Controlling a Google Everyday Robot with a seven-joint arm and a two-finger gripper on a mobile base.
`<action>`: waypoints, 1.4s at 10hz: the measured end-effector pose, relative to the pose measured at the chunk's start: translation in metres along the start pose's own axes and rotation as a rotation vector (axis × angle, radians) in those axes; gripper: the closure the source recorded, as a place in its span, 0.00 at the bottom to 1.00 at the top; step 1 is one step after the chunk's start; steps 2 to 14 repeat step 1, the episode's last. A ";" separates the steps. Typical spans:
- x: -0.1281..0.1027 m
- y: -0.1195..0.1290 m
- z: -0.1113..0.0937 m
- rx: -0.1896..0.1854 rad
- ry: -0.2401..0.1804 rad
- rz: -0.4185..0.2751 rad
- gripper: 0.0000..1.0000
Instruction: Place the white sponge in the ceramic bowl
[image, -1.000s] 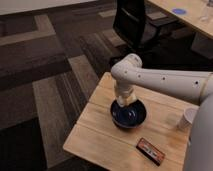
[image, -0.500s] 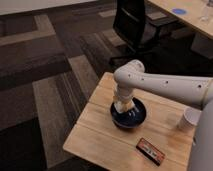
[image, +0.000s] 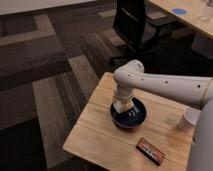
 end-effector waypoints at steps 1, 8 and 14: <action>0.000 0.000 0.000 0.000 0.000 0.000 0.20; 0.000 0.000 0.000 0.000 0.000 0.000 0.20; 0.000 0.000 0.000 0.000 0.000 0.000 0.20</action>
